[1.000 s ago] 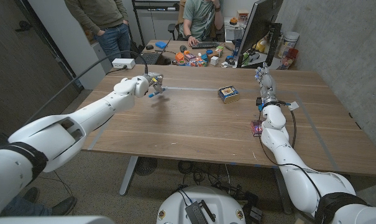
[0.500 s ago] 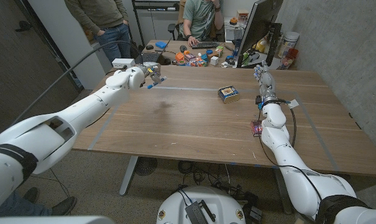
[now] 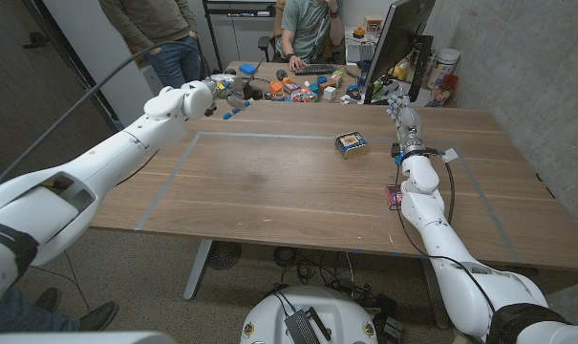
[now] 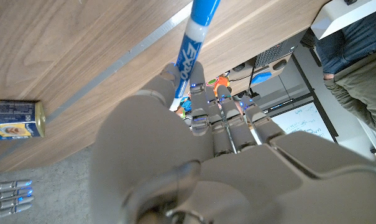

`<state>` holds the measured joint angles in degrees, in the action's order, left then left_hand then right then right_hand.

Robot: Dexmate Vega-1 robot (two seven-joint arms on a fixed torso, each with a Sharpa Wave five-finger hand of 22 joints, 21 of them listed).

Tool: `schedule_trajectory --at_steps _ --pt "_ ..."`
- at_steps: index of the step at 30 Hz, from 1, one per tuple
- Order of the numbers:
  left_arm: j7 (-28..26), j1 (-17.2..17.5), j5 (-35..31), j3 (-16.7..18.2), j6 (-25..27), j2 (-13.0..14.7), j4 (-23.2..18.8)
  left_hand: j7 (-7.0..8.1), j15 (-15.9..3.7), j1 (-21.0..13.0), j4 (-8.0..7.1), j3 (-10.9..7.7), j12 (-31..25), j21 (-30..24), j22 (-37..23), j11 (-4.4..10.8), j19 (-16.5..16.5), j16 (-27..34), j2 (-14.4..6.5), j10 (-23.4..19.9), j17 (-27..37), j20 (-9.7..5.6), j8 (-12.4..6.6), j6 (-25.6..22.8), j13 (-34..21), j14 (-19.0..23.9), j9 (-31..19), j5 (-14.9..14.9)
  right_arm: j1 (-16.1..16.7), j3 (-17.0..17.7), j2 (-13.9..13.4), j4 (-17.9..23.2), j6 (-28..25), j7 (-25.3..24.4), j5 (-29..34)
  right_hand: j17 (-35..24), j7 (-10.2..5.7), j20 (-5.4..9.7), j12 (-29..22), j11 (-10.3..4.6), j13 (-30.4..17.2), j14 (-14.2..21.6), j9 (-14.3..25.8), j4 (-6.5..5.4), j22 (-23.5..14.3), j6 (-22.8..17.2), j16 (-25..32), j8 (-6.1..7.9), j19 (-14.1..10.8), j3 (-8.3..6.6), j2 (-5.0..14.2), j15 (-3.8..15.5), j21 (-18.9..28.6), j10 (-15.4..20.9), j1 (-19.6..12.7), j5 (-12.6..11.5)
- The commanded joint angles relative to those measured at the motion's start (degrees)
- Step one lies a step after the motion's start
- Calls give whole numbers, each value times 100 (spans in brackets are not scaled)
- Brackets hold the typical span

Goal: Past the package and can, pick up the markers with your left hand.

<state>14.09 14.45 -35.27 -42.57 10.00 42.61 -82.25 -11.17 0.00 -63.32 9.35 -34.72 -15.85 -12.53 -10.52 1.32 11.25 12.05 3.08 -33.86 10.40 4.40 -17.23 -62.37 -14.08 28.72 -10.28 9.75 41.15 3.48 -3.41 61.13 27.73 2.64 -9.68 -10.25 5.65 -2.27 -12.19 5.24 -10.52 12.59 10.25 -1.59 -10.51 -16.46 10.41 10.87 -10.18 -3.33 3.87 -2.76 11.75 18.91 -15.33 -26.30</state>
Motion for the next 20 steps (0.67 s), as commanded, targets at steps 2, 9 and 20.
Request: schedule_trajectory --at_steps 2,9,20 --pt "225 -149 261 379 -158 284 -564 226 9 -311 4 -79 29 -32 -34 -29 35 -12 -228 -63 18 -3 -21 -325 -5 47 -57 33 92 -81 36 277 -83 -103 72 -14 15 -14 12 17 -19 3 34 12 -10 2 17 13 -12 6 8 -10 7 14 0 -32" --pt "375 -242 508 603 -277 428 -796 190 42 -324 8 -107 44 -27 -34 -75 30 -20 -218 -58 17 -52 -12 -299 -1 53 -92 31 161 -140 -13 489 -153 -179 188 -9 23 -166 13 28 -19 7 34 33 -5 7 17 12 -107 12 11 3 37 9 -25 -50" --pt "444 -550 542 796 -191 507 -910 191 44 -328 5 -144 47 -33 -35 -94 52 -30 -201 -88 17 -143 -46 -375 -3 62 -139 25 145 -199 -14 608 -214 -245 231 -6 32 -212 10 69 -18 6 34 52 -1 11 15 12 -105 20 8 -6 28 13 -45 -64"
